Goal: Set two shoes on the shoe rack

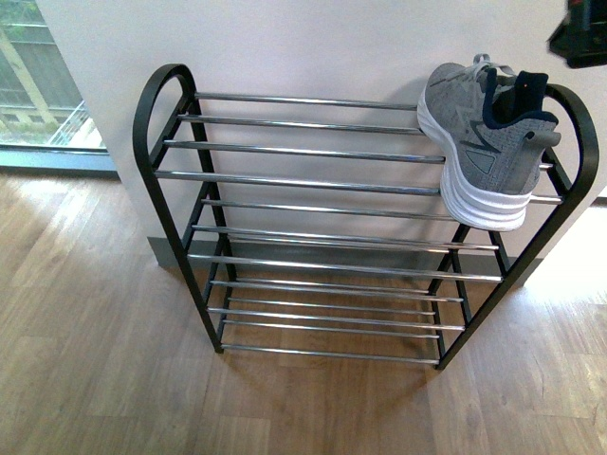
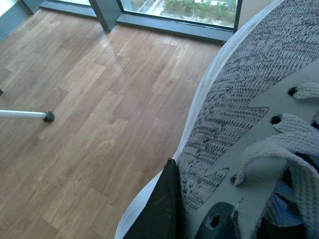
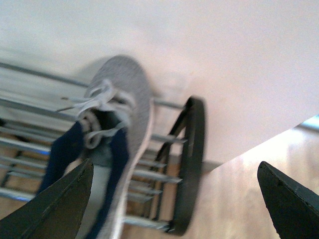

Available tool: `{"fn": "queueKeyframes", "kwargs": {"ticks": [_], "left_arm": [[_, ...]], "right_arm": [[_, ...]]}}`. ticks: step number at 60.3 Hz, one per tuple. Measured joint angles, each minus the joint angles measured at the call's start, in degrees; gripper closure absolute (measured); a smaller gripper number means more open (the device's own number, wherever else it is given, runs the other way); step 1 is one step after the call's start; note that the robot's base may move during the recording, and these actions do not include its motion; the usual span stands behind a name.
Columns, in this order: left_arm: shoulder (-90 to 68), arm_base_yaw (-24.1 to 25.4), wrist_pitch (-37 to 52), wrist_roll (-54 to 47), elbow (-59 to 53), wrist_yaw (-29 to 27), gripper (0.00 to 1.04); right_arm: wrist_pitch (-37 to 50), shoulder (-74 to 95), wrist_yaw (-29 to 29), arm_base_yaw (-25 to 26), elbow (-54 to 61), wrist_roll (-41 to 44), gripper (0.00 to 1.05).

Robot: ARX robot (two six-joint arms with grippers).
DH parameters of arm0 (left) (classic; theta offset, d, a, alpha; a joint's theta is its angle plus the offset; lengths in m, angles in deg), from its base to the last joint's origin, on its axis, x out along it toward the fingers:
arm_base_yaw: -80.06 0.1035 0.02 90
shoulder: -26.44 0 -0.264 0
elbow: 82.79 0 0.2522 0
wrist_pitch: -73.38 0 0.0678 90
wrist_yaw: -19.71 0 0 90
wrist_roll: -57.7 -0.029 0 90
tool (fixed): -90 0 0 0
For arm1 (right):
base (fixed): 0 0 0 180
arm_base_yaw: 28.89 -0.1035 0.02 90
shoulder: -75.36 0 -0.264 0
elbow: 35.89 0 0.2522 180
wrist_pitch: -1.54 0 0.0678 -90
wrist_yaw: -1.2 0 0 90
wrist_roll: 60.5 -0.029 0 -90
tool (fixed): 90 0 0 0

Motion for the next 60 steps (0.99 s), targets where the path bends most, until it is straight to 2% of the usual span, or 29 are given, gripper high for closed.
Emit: {"fn": "queueKeyframes", "kwargs": {"ticks": [2,5,7,9,13,16,32,40,44,60], "left_arm": [[0.00,0.00,0.00,0.00,0.00,0.00,1.03],[0.00,0.00,0.00,0.00,0.00,0.00,1.03],[0.02,0.00,0.00,0.00,0.00,0.00,1.03],[0.00,0.00,0.00,0.00,0.00,-0.02,1.03],[0.00,0.00,0.00,0.00,0.00,0.20,1.03],[0.02,0.00,0.00,0.00,0.00,0.13,1.03],[0.00,0.00,0.00,0.00,0.00,0.20,1.03],[0.00,0.00,0.00,-0.02,0.00,-0.02,1.03],[0.00,0.00,0.00,0.00,0.00,0.00,1.03],[0.00,0.00,0.00,0.00,0.00,-0.04,1.03]], "right_arm": [[4.00,-1.36,-0.35,0.79,2.10,4.15,0.09],[14.43,-2.60,4.22,2.12,6.10,4.28,0.16],[22.95,-3.61,8.83,2.71,9.64,1.20,0.23],[30.88,-5.01,10.99,2.58,14.29,-3.21,0.31],[37.42,-8.26,11.47,1.16,21.42,-8.37,0.47],[38.93,-11.26,11.08,0.39,25.73,-10.21,0.59],[40.24,-20.87,8.76,-1.40,37.42,-11.91,1.03],[40.04,-25.64,8.11,-2.32,41.57,-12.11,1.03],[39.43,-27.87,5.09,-4.20,43.19,-12.15,1.03],[35.17,-37.42,4.66,-5.68,48.78,-12.13,1.03]]}}
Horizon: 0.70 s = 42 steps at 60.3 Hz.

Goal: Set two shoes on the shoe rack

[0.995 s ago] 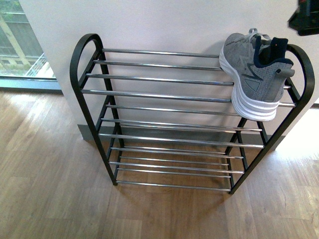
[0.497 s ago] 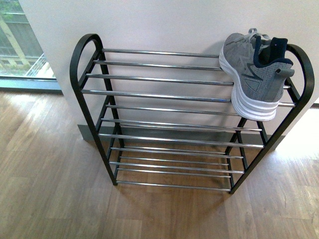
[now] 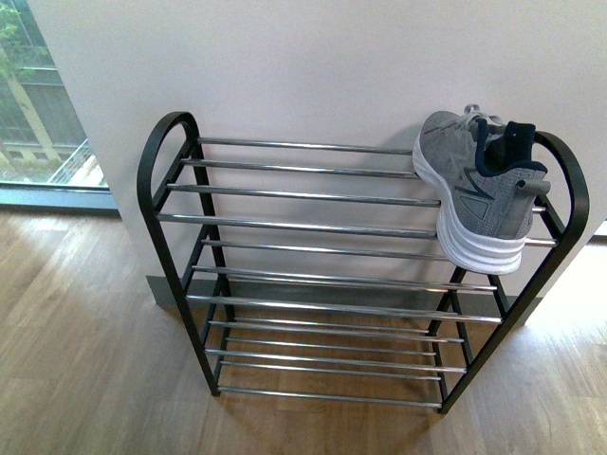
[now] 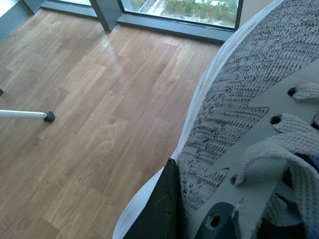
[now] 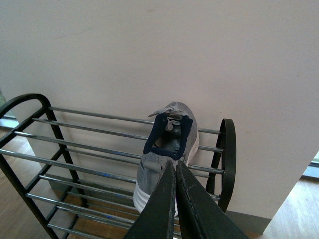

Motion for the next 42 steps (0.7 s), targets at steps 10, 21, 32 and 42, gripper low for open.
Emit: {"fn": "queueKeyframes", "kwargs": {"ticks": [10,21,32,42], "left_arm": [[0.00,0.00,0.00,0.00,0.00,0.20,1.03],[0.00,0.00,0.00,0.00,0.00,0.04,1.03],[0.00,0.00,0.00,0.00,0.00,0.13,1.03],[0.00,0.00,0.00,0.00,0.00,0.15,1.03]], "right_arm": [[1.01,-2.45,-0.04,-0.04,3.82,0.00,1.03],[-4.90,-10.08,-0.07,-0.04,5.18,0.00,1.03],[-11.82,-18.14,-0.04,-0.04,5.68,0.00,1.03],[-17.64,-24.59,-0.04,-0.04,5.73,0.00,1.03]]}}
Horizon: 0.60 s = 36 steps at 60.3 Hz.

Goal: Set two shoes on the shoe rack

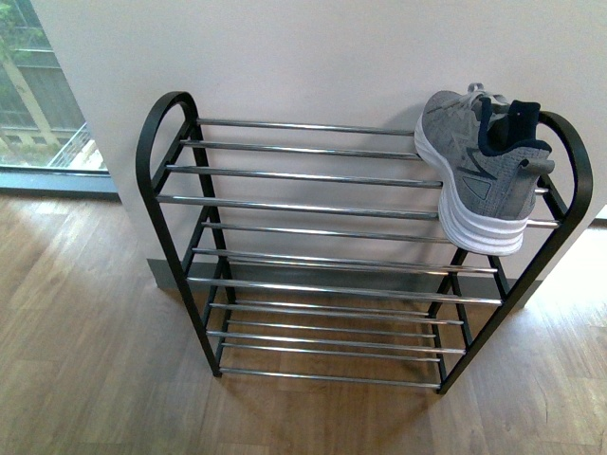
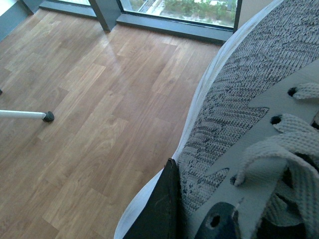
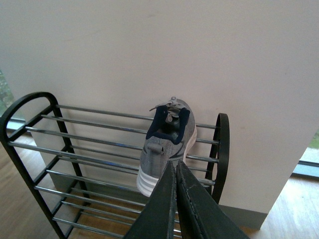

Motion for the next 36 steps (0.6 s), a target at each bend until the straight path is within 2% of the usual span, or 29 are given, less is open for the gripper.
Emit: {"fn": "queueKeyframes", "kwargs": {"ticks": [36], "left_arm": [[0.00,0.00,0.00,0.00,0.00,-0.02,1.03]], "right_arm": [[-16.81,-17.68,0.00,0.00,0.04,0.00,1.03]]}}
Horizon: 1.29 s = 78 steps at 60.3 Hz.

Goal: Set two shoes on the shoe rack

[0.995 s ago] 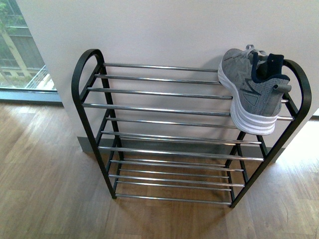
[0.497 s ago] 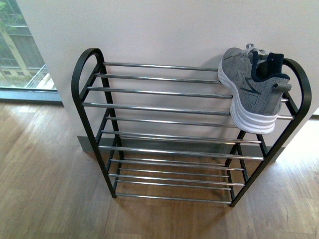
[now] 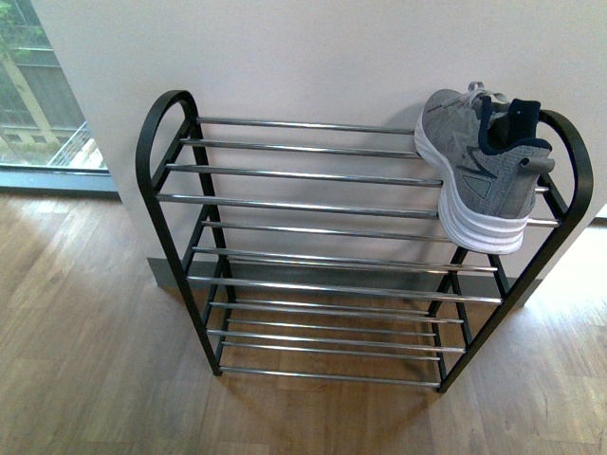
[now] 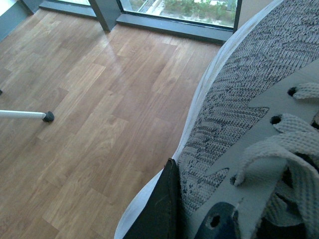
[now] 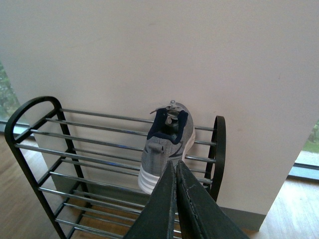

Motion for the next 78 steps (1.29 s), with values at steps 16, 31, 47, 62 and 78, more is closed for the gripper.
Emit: {"fn": "queueKeyframes", "kwargs": {"ticks": [16,31,47,62,78], "left_arm": [[0.00,0.00,0.00,0.00,0.00,0.02,1.03],[0.00,0.00,0.00,0.00,0.00,0.02,1.03],[0.00,0.00,0.00,0.00,0.00,0.02,1.03],[0.00,0.00,0.00,0.00,0.00,-0.07,1.03],[0.46,-0.07,1.60,0.57,-0.39,0.20,1.03]], "right_arm": [[-4.04,-4.02,0.00,0.00,0.00,0.00,1.03],[-13.00,-11.10,0.09,0.00,-0.02,0.00,1.03],[-16.24,-15.85,-0.02,0.00,-0.02,0.00,1.03],[-16.24,-15.91,-0.02,0.00,-0.02,0.00,0.98],[-16.37,-16.04,-0.15,-0.11,-0.02,0.00,0.09]]}}
